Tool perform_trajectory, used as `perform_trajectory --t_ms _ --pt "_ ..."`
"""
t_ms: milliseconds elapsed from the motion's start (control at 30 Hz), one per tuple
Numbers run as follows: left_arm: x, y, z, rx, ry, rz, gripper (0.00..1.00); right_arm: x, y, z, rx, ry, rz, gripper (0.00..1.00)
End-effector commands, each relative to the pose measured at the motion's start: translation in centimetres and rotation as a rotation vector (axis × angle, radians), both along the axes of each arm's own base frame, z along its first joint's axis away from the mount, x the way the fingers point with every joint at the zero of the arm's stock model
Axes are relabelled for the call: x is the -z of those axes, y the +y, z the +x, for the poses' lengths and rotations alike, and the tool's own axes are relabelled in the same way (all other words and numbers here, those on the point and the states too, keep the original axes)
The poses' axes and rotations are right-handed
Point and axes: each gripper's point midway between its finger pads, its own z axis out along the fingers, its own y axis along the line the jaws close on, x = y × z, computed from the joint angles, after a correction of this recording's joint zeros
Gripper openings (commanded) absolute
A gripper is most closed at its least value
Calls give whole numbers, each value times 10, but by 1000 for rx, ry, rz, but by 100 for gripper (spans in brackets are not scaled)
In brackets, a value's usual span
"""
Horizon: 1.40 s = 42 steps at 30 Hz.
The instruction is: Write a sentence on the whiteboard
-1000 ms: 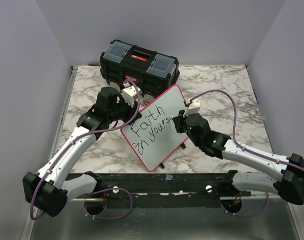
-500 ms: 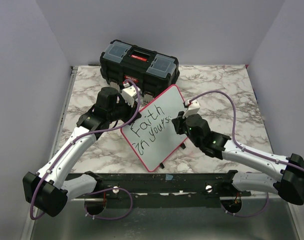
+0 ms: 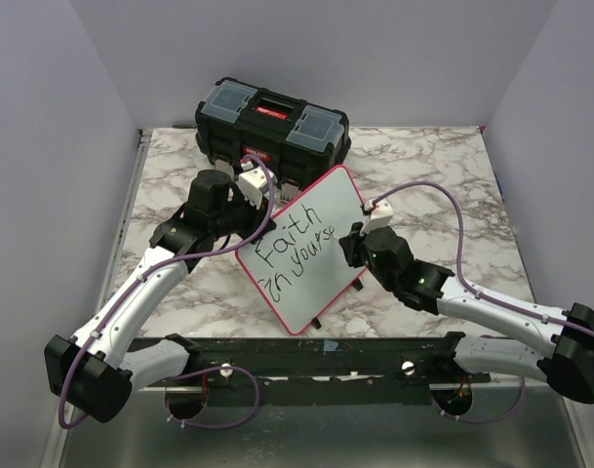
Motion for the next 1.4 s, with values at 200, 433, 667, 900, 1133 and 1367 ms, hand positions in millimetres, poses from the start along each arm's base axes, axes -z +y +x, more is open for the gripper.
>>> perform_trajectory --t_ms 200,433,667,900,1133,1367 --pt "-8 0 4 25 -67 20 0 2 -25 7 107 -9 -81 1" --pt "-7 0 4 25 -65 20 0 -32 -25 12 94 -82 -40 1" --pt "-7 -1 4 27 -64 20 0 -64 -15 16 55 -151 40 1" --pt "-7 0 4 25 -65 20 0 -67 -4 31 54 -150 34 1" --pt "-8 0 3 26 -66 19 0 -59 2 42 52 -129 35 1" --pt "-8 -1 3 27 -68 18 0 -42 5 39 32 -90 40 1"
